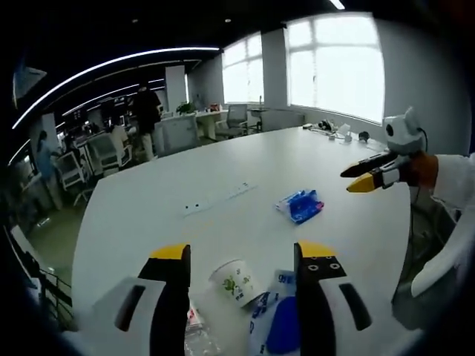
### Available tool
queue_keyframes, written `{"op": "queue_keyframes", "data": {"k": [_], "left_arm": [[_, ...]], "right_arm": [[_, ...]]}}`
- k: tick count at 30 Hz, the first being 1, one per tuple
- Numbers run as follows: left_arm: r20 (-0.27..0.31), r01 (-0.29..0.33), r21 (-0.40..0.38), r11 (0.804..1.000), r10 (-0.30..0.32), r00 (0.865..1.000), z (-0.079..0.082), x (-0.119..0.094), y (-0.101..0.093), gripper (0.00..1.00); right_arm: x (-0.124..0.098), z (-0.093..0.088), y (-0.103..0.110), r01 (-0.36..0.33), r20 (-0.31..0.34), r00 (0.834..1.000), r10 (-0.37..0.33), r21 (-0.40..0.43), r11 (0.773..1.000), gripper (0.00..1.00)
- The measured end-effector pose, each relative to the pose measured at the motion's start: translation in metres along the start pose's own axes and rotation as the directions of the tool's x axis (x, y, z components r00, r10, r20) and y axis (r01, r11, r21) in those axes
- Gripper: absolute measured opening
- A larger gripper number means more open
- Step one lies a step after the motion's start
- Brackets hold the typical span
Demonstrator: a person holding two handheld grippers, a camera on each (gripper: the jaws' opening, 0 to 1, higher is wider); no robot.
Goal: Arrange the tabletop items into an orderly group along one side of the table until the central work area is clear of visible clutter.
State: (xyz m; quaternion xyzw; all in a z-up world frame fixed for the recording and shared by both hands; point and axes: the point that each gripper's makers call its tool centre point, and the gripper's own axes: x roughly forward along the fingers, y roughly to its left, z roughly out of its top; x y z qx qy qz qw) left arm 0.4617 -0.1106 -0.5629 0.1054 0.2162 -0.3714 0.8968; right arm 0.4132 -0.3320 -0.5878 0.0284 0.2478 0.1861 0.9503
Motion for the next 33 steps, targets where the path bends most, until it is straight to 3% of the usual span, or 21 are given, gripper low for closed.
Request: {"op": "queue_keyframes", "data": {"k": [11,18,33], "left_arm": [[-0.02,-0.077,-0.063,0.995,0.076,0.997,-0.038,-0.04,0.017,0.56],[-0.05,-0.115,-0.121,0.986,0.11,0.993,-0.068,-0.06,0.016,0.56],[-0.123,-0.158,-0.226,0.961,0.133,0.984,-0.128,-0.078,0.008,0.55]], "right_arm": [[0.013,-0.013,0.033,-0.077,-0.039,0.996,0.076,-0.028,0.997,0.41],[0.022,-0.026,0.056,-0.126,-0.078,0.989,0.122,-0.041,0.991,0.4],[0.044,-0.053,0.087,-0.208,-0.165,0.967,0.195,-0.067,0.976,0.39]]}}
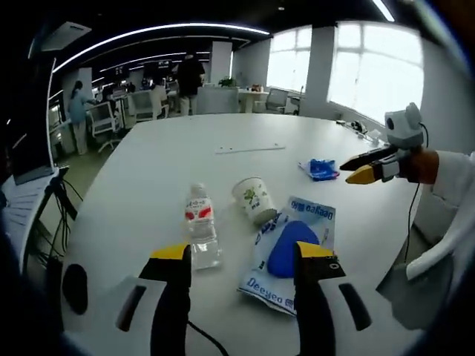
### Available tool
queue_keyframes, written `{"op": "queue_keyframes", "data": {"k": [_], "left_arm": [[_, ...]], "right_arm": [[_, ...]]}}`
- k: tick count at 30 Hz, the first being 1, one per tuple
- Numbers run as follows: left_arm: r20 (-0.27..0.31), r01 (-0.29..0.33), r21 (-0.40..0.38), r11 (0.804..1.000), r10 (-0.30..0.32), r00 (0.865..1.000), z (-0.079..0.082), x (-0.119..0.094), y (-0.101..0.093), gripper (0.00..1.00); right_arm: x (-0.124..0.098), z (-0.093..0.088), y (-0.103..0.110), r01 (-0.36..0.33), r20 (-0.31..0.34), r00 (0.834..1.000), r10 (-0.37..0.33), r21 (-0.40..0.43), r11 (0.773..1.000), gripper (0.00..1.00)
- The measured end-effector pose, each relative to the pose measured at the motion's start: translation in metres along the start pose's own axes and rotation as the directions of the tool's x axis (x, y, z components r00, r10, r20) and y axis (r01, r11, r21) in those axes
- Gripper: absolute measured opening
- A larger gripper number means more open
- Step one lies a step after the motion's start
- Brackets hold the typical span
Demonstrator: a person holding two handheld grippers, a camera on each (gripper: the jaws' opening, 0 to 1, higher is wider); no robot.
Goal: Arrange the tabletop items into an orderly group along one side of the table until the central work area is clear of visible clutter.
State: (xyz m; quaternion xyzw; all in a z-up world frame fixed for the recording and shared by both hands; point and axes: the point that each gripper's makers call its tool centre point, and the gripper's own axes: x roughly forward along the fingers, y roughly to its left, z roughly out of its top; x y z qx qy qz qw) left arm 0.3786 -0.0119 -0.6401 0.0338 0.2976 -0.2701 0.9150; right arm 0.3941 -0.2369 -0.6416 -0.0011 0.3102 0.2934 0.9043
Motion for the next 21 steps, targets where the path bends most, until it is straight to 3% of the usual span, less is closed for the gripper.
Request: {"op": "queue_keyframes", "data": {"k": [9,19,21], "left_arm": [[-0.033,-0.012,-0.061,0.998,0.01,0.999,-0.028,0.004,0.004,0.55],[-0.064,-0.012,-0.103,0.995,0.005,0.998,-0.049,0.011,0.003,0.54],[-0.07,-0.011,-0.111,0.994,0.003,0.998,-0.052,0.012,0.003,0.54]], "right_arm": [[0.012,-0.017,0.004,-0.021,-0.054,0.998,0.021,-0.005,1.0,0.39],[0.022,-0.036,0.0,-0.031,-0.116,0.993,0.031,0.003,1.0,0.42],[0.024,-0.036,0.0,-0.032,-0.105,0.994,0.034,0.016,0.999,0.44]]}}
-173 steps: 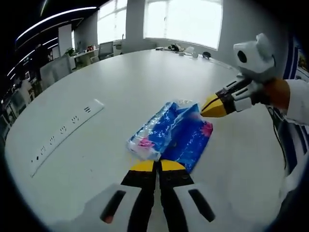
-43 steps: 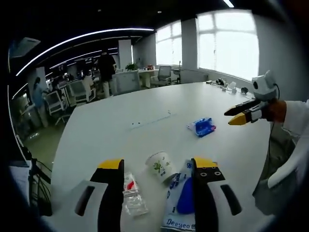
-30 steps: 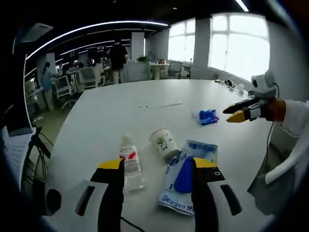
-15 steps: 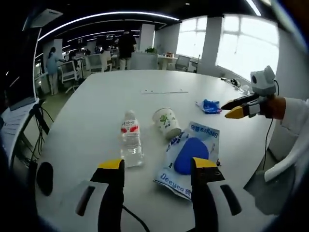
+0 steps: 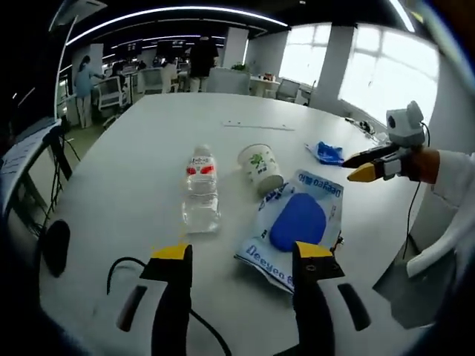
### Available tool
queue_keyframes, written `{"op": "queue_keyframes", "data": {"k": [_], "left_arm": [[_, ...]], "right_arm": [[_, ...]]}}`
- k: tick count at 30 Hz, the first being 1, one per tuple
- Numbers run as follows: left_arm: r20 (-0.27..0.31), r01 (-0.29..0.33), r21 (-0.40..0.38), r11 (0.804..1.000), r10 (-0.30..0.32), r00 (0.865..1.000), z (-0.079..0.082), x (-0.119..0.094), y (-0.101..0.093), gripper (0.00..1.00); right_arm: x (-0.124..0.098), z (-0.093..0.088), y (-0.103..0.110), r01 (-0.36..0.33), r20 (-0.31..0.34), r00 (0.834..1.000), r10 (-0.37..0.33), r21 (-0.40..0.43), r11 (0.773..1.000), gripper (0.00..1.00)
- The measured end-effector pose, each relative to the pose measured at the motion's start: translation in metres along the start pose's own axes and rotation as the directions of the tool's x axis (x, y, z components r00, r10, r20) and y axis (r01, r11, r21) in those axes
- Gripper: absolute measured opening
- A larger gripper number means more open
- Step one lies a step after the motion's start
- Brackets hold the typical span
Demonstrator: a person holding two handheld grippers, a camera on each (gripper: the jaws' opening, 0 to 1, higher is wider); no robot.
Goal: Arrange the tabletop items into an orderly group along one side of the table until the central work area is clear of visible clutter.
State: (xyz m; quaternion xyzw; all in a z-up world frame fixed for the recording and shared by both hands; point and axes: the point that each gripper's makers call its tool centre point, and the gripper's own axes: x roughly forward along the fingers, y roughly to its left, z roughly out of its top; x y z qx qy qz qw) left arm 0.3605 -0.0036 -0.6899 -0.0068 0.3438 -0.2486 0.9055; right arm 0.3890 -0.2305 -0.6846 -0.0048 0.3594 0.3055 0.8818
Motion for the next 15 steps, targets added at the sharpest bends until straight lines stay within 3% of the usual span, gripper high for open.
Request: {"op": "queue_keyframes", "data": {"k": [15], "left_arm": [[-0.06,0.02,-0.054,0.998,-0.023,0.998,-0.029,0.016,-0.001,0.5]], "right_arm": [[0.013,-0.022,-0.002,-0.02,-0.063,0.998,0.022,0.031,0.999,0.36]]}}
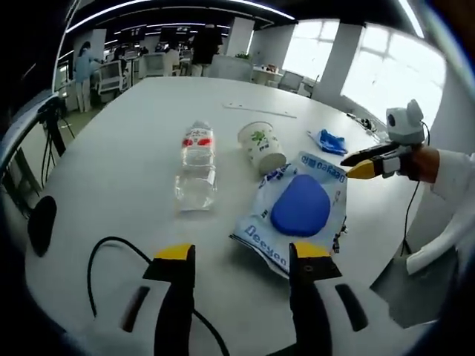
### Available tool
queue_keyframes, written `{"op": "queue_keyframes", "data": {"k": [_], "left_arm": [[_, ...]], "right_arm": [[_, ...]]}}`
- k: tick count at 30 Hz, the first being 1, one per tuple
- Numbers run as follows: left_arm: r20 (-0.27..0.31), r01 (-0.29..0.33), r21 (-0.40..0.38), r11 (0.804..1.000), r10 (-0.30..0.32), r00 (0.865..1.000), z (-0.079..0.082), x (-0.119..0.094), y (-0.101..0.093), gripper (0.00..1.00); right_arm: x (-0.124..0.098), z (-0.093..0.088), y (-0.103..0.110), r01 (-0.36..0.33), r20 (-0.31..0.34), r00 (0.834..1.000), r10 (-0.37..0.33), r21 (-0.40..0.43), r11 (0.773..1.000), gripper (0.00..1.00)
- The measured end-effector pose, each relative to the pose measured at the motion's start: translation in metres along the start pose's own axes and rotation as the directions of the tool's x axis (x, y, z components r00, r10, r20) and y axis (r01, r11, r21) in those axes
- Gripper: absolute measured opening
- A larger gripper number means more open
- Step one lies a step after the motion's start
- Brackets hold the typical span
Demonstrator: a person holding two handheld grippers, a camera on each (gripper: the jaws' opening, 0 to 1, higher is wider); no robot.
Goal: Arrange the tabletop items into an orderly group along one side of the table until the central work area is clear of visible clutter.
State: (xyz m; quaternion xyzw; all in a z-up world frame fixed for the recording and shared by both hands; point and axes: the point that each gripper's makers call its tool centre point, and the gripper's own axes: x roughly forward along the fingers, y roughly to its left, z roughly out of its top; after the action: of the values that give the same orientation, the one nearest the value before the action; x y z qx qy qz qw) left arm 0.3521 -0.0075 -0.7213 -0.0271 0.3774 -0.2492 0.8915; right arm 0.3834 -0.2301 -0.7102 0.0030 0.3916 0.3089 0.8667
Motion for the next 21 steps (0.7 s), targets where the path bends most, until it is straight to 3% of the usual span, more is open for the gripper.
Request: {"op": "queue_keyframes", "data": {"k": [7,14,21], "left_arm": [[0.0,0.039,-0.054,0.998,-0.039,0.999,-0.004,0.01,-0.008,0.42],[-0.018,0.054,-0.074,0.996,-0.055,0.998,-0.009,0.017,-0.01,0.37],[-0.031,0.078,-0.082,0.994,-0.08,0.996,-0.012,0.024,-0.017,0.17]], "right_arm": [[0.004,-0.005,0.001,-0.02,-0.014,1.0,0.02,0.018,1.0,0.25],[0.006,-0.008,0.0,-0.025,-0.024,0.999,0.025,0.027,0.999,0.22],[0.007,-0.011,0.002,-0.038,-0.034,0.999,0.039,0.029,0.999,0.06]]}}
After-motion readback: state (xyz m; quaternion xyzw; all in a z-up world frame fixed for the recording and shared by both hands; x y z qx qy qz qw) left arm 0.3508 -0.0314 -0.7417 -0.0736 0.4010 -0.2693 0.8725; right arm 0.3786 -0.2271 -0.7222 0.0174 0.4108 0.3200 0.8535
